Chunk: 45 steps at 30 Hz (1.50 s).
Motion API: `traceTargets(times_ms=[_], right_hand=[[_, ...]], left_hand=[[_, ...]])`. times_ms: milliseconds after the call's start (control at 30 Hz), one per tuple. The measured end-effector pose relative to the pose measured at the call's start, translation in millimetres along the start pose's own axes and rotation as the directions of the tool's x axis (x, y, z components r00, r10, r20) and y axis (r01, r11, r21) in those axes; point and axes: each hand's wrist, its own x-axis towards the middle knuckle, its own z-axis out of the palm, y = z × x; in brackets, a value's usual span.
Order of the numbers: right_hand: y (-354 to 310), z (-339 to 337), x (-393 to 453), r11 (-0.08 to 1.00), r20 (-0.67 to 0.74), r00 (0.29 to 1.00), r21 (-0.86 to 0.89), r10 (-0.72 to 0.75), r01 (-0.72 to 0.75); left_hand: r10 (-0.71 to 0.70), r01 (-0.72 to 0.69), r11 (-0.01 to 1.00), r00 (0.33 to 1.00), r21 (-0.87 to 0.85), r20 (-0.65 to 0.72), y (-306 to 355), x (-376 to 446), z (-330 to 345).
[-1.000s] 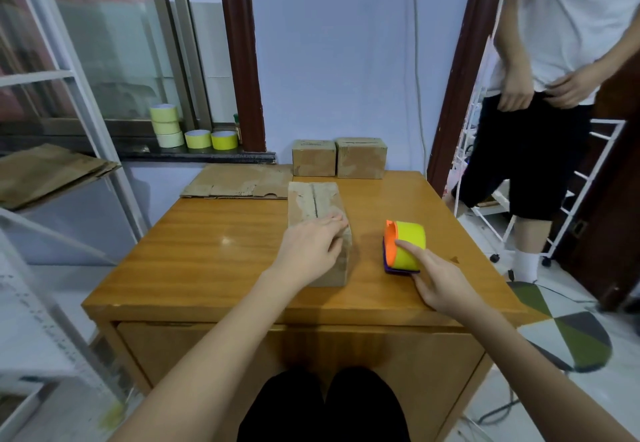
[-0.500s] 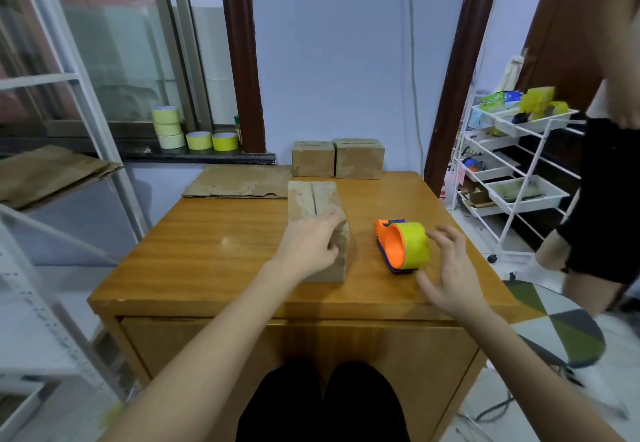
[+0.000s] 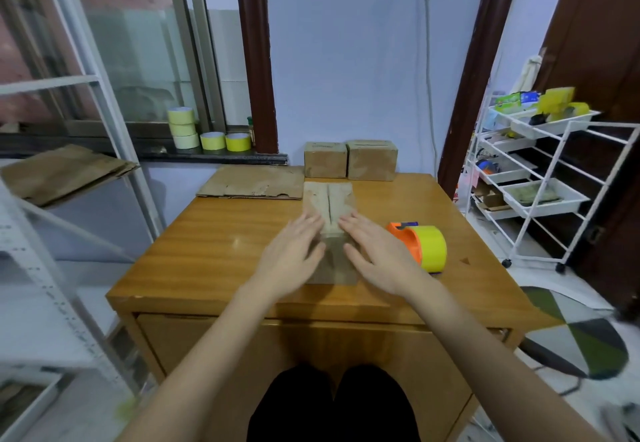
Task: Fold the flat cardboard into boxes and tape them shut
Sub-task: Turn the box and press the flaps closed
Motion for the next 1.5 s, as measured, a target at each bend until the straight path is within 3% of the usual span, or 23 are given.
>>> traceTargets(times_ms=[167, 267, 367, 467, 600, 667, 833, 933, 1033, 1133, 1233, 1500], right_hand=[[-4.0, 2.7, -0.1, 0.998, 0.000, 1.000, -0.056, -0.015, 0.015], [-3.1, -4.5, 1.3, 0.977, 0.028, 0.996, 0.194, 0.081, -0.085], [0.5, -9.3, -2.6, 0.812, 0.050, 0.956, 0.516, 0.290, -0.273], [-9.0, -0.5, -6.9, 0.592, 0.182, 0.893, 0.691, 0.413, -0.414], [-28.3, 24.2, -6.8, 0.427, 0.188, 0.876, 0.815, 0.444, -0.391], [-30.1, 27.6, -6.7, 0.382, 0.181, 0.868, 0.843, 0.462, -0.379], [-4.2, 21.0, -15.3, 0.490, 0.188, 0.902, 0.787, 0.388, -0.375], [12.0, 3.4, -23.1, 0.554, 0.109, 0.938, 0.782, 0.330, -0.286], [16.6, -11.7, -21.2, 0.775, -0.030, 0.985, 0.622, 0.169, -0.115], [20.3, -12.2, -12.8, 0.868, -0.043, 0.998, 0.497, 0.054, -0.026], [24.5, -13.2, -6.2, 0.894, -0.041, 0.999, 0.449, 0.031, -0.010], [23.5, -13.3, -4.3, 0.942, -0.146, 0.988, 0.334, 0.051, 0.001]], left_hand=[[0.044, -0.037, 0.996, 0.995, 0.085, -0.088, -2.1, -2.6, 12.5], [-0.026, 0.014, 0.983, 0.998, -0.182, -0.063, -2.7, 0.2, 7.1], [-0.177, 0.129, 0.847, 0.983, -0.516, -0.046, -7.7, -6.2, 3.6], [-0.281, 0.294, 0.684, 0.951, -0.667, 0.131, -3.5, -13.4, 10.5], [-0.295, 0.325, 0.472, 0.934, -0.820, 0.201, 16.3, -11.5, 19.5], [-0.321, 0.337, 0.421, 0.924, -0.842, 0.209, 20.4, -9.3, 18.3], [-0.299, 0.308, 0.397, 0.934, -0.865, 0.195, 7.8, -16.9, 7.3], [-0.269, 0.261, 0.510, 0.953, -0.820, 0.137, -12.5, -24.5, -3.5], [-0.254, 0.186, 0.635, 0.967, -0.750, 0.024, -27.9, -27.6, -6.8], [-0.199, 0.149, 0.708, 0.980, -0.690, 0.008, -34.0, -23.8, -9.0], [-0.143, 0.124, 0.783, 0.990, -0.610, 0.018, -34.2, -19.2, -8.7], [-0.144, 0.079, 0.830, 0.987, -0.552, -0.076, -30.4, -11.0, -5.0]])
